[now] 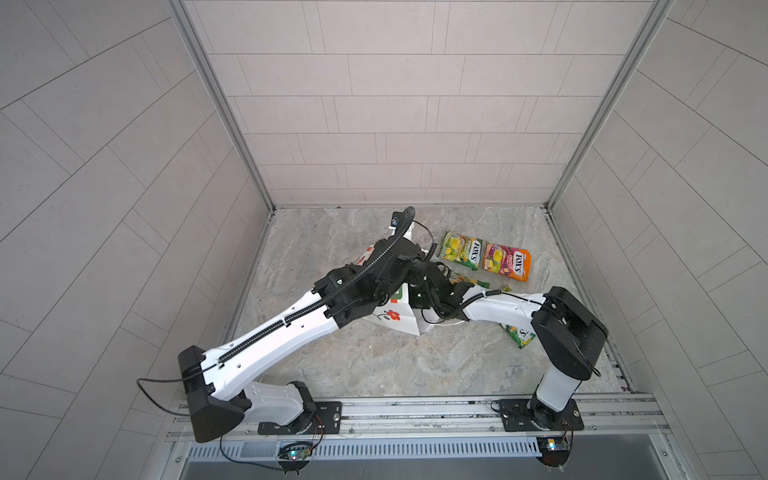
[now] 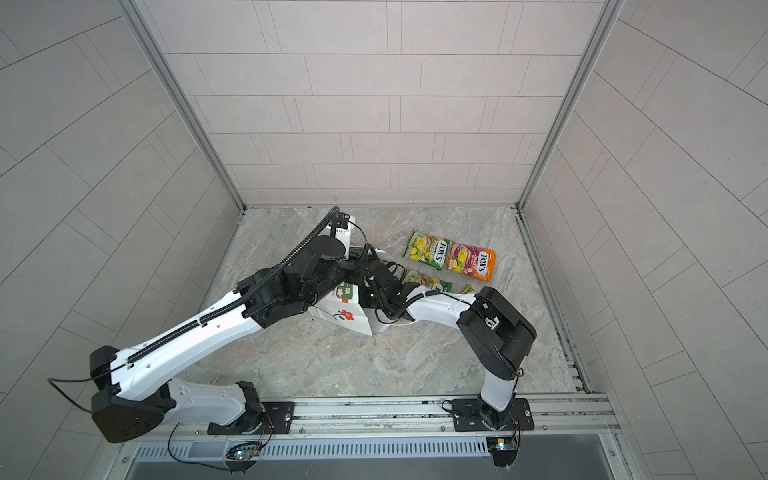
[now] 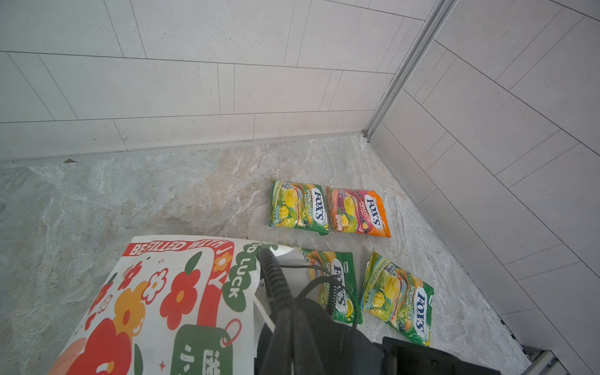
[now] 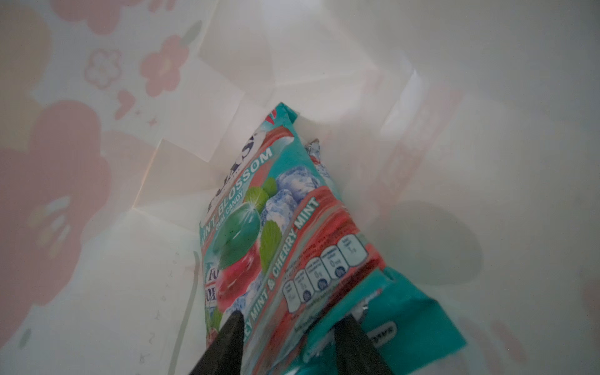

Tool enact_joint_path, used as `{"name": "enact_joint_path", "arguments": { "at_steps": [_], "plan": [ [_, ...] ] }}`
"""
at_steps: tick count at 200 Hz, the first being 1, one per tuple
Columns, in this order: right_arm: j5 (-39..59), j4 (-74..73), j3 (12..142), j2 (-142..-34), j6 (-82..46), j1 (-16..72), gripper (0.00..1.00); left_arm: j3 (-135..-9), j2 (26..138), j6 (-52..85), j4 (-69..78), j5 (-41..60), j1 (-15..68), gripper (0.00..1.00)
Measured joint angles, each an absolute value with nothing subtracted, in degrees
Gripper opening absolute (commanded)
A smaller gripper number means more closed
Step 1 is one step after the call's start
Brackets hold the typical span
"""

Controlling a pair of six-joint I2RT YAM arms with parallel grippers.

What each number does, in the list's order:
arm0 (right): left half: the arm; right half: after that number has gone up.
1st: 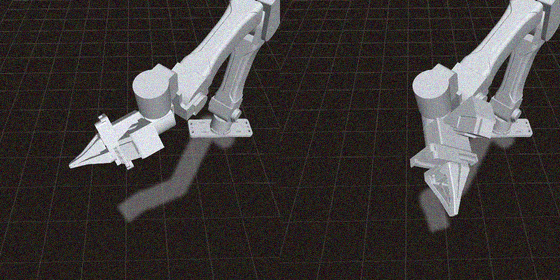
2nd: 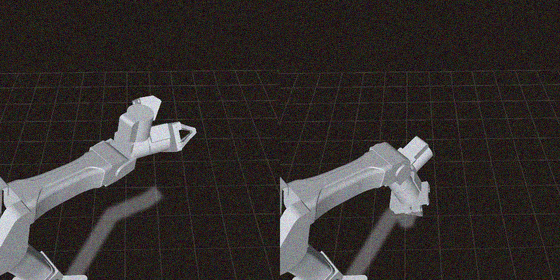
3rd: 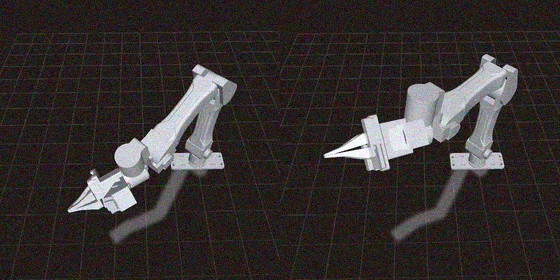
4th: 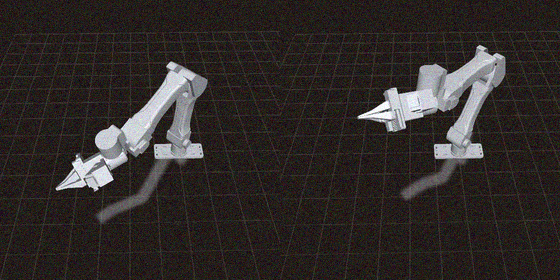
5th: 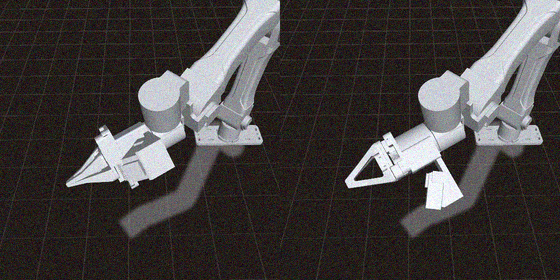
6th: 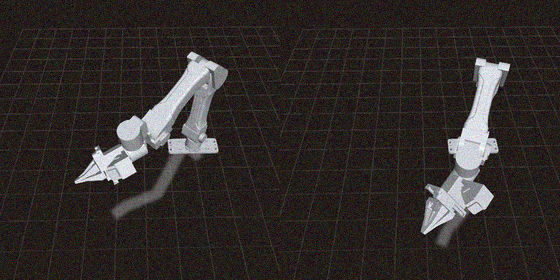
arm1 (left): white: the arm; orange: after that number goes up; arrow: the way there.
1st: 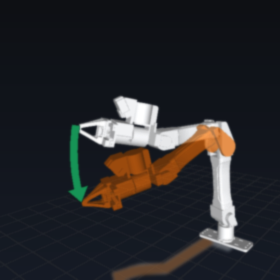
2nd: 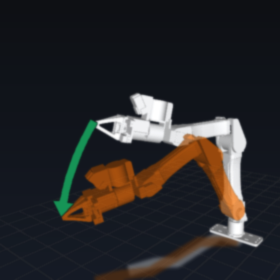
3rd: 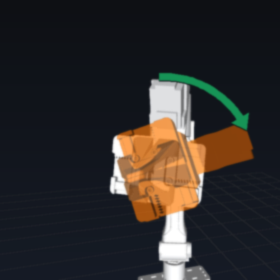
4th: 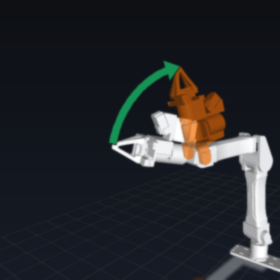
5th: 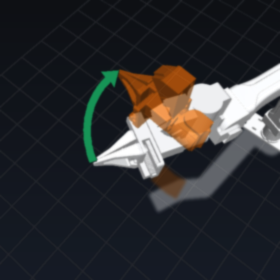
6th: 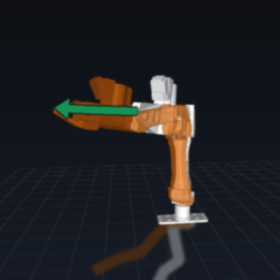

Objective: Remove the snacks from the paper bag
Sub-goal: 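Close the right gripper on the teal packet's edge inside the bag, then pull the teal packet up out of the bag with the right gripper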

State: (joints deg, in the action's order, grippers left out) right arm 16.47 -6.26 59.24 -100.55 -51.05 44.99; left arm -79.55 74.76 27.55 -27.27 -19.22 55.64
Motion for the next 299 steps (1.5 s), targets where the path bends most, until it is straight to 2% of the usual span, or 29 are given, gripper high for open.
{"name": "enact_joint_path", "arguments": {
  "at_steps": [14, 24, 85, 160, 230, 299],
  "plan": [
    [17.5, -7.3, 59.2, -101.3, -51.3, 45.0, 0.11, -79.4, 74.8, 27.6, -27.3, -19.3, 55.6, 0.0],
    [18.1, -8.0, 59.1, -101.6, -52.3, 45.0, 0.0, -79.2, 74.8, 27.6, -27.3, -19.3, 55.6, 0.0],
    [20.5, -9.6, 57.2, -99.4, -51.5, 44.9, 0.0, -78.1, 73.5, 27.7, -27.4, -22.9, 55.6, 0.0],
    [24.3, -8.3, 51.7, -85.1, -48.6, 42.7, 0.0, -76.0, 71.3, 29.1, -28.8, -32.4, 55.6, 0.0],
    [23.9, -5.6, 46.3, -71.8, -46.7, 39.8, 0.0, -76.0, 71.4, 29.7, -29.5, -34.3, 55.6, 0.0],
    [25.2, 0.8, 46.6, -65.0, -44.1, 37.7, 0.0, -76.7, 73.1, 30.0, -30.8, -35.5, 55.5, 0.0]
  ]
}}
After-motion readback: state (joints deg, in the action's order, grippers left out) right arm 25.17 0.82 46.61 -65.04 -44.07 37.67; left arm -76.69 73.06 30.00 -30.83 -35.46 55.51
